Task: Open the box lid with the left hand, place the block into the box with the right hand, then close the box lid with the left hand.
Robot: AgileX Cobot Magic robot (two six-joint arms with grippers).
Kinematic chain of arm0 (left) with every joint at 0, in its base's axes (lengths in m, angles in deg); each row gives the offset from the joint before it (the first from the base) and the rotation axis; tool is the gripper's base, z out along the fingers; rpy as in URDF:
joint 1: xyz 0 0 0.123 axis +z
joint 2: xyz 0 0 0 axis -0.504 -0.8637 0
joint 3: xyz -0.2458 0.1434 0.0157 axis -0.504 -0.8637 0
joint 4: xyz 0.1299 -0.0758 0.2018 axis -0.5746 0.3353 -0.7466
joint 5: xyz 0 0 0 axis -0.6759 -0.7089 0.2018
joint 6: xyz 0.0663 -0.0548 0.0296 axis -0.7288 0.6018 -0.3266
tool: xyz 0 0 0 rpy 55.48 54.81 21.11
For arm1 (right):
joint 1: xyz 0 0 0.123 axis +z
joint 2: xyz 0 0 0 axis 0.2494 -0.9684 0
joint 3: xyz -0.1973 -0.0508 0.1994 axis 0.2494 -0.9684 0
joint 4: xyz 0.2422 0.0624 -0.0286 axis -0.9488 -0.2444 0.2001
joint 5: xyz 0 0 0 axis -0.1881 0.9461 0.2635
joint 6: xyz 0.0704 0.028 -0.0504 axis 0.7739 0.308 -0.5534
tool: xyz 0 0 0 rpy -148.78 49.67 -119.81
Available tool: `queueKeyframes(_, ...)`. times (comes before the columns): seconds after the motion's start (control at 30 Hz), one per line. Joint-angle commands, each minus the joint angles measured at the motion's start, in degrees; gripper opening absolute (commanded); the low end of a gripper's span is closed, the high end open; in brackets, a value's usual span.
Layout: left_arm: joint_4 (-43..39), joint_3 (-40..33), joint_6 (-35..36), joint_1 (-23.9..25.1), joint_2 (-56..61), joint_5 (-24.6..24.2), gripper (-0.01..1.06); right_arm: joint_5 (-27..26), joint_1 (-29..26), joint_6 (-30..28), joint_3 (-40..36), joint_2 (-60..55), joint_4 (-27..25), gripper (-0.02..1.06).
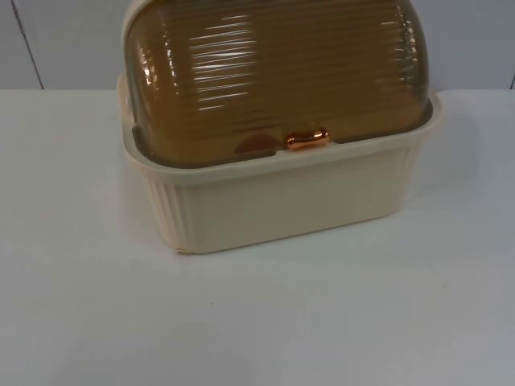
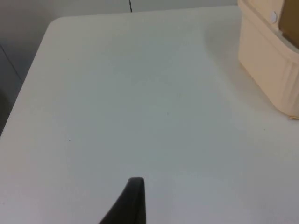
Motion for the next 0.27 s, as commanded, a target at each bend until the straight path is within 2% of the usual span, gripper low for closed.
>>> queueKeyframes(0.0,-0.3,-0.3,0.2,0.1,0.2,0.2,1.05,-1.0,0.1,-0.2,-0.3,0.1,-0.1,1.04)
queueKeyframes(0.23,-0.3,-0.3,0.2,0.1,0.2,0.2,1.05,0.0,0.1,0.4,-2.3,0.1,-0.1,1.04)
